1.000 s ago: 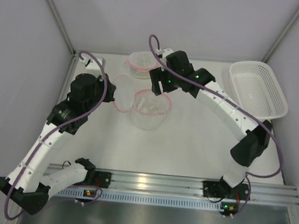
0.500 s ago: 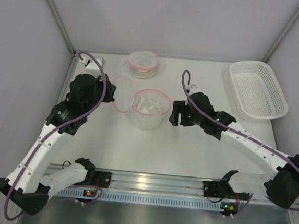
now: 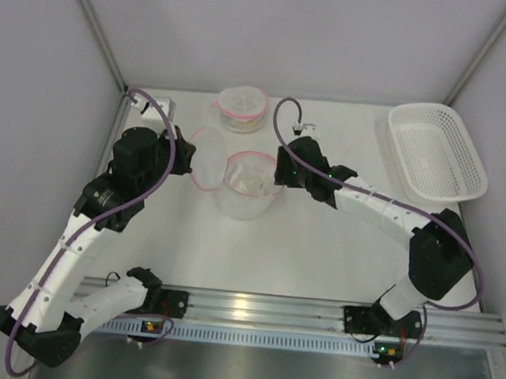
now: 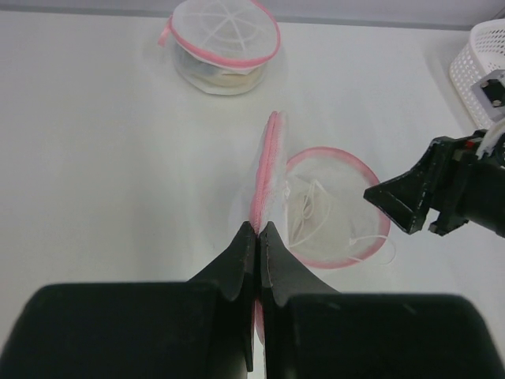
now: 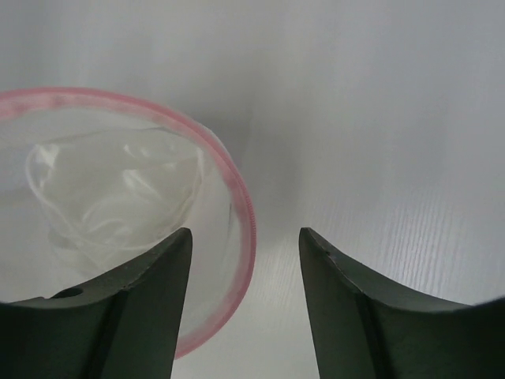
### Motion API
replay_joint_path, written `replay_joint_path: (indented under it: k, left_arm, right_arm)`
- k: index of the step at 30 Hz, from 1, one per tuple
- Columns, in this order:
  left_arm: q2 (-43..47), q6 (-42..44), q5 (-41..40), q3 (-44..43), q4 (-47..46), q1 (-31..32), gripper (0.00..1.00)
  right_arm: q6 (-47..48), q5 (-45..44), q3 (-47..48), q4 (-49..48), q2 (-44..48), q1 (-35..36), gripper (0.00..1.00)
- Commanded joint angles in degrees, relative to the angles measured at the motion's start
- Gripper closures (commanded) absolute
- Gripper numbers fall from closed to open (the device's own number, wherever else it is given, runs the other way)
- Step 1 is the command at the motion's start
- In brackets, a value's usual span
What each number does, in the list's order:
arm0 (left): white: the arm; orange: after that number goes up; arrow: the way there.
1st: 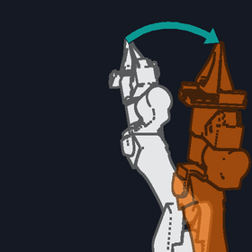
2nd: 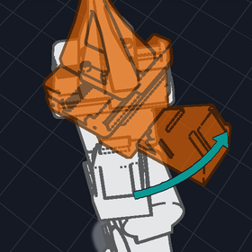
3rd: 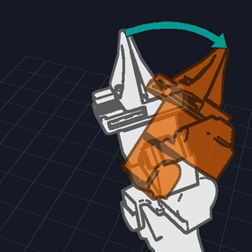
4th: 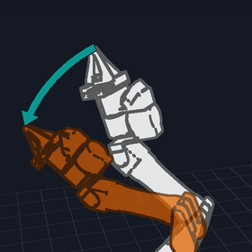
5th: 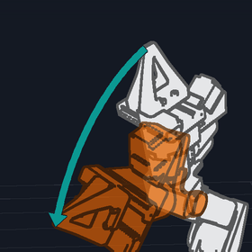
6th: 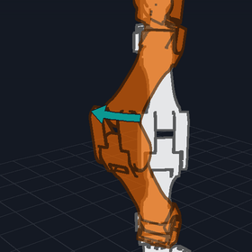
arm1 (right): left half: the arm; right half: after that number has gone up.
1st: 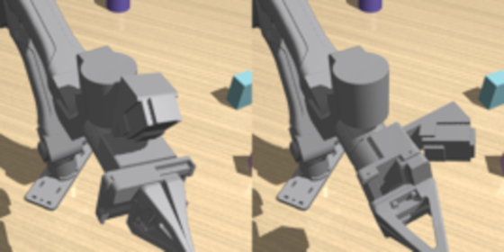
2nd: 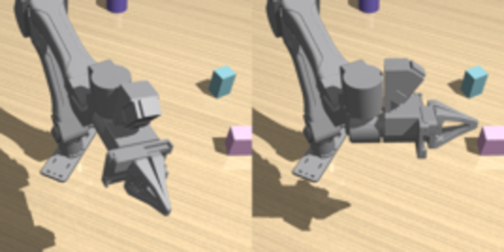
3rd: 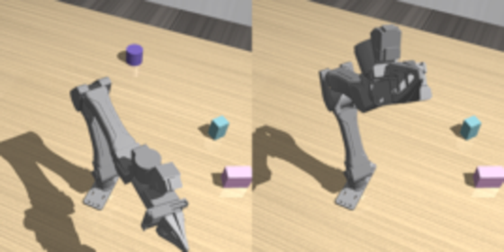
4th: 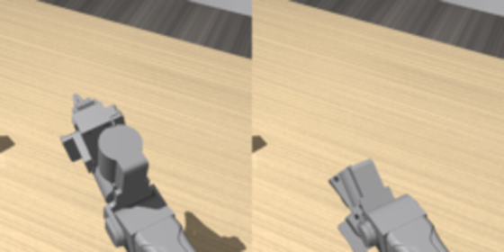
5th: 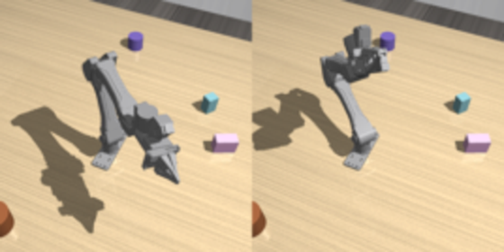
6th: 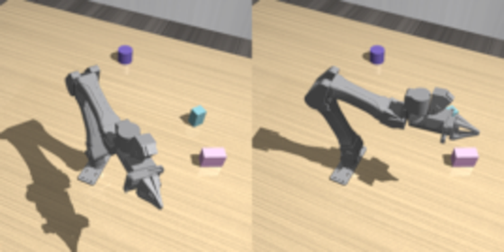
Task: Place the bra in the laundry bag and zip it closed
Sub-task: Adjust the laundry bag at the center of the board.
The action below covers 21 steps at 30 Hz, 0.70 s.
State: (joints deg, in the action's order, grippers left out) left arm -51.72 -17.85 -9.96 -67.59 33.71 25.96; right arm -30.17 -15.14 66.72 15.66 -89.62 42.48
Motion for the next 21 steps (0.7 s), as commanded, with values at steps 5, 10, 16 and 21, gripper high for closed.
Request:
replay_joint_path:
  k: [5, 10, 16, 21]
  left_arm:
    - [0.84, 0.71, -1.12, 0.1, -1.37, -0.2, 1.0]
    - [-0.13, 3.08, -3.05, -4.63, 2.48, -0.2, 1.0]
    - [-1.71, 7.21, -3.58, -10.45, 4.95, -0.12, 1.0]
    - [-7.68, 10.98, -3.02, -14.31, 9.78, 0.5, 1.0]
  right_arm:
    - [0.99, -1.03, 5.08, -0.03, -5.47, -0.29, 0.89]
    - [4.42, -0.96, 11.76, 8.68, 3.3, -0.12, 1.0]
    - [3.81, 0.72, 9.84, 10.53, 10.35, 0.67, 1.0]
    - [1.53, 1.78, 10.28, 11.23, 6.92, 3.22, 1.0]
